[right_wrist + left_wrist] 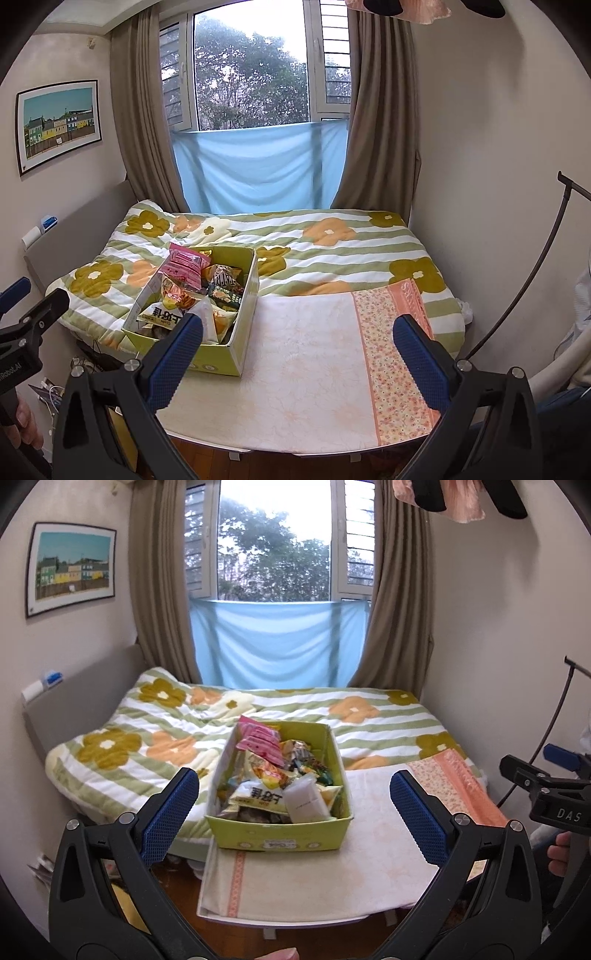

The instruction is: Organize snacks

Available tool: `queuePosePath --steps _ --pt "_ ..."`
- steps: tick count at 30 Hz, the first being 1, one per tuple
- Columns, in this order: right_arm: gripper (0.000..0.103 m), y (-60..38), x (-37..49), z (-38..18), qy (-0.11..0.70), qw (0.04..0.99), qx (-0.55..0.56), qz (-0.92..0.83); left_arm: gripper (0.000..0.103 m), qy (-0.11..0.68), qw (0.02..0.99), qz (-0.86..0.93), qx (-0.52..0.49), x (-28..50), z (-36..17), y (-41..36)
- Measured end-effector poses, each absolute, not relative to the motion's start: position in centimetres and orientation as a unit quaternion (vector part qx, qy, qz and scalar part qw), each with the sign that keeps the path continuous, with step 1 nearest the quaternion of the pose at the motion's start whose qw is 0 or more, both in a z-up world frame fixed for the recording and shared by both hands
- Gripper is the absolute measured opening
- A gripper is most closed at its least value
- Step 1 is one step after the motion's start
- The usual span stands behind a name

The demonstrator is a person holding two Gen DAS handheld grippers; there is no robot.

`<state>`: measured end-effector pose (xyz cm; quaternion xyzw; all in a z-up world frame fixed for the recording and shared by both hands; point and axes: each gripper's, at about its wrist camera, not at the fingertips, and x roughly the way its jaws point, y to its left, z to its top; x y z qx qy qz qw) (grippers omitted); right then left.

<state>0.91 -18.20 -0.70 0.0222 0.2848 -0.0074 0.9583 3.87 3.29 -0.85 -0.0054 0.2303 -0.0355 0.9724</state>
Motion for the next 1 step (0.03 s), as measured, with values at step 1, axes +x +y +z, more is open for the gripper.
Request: queuePosePath --steps 1 --pt "0.103 -18.24 0.97 -0.75 0.286 0.958 0.022 -0.007 0.103 0.232 0.972 -0.035 -0.009 3.96 -0.92 3.36"
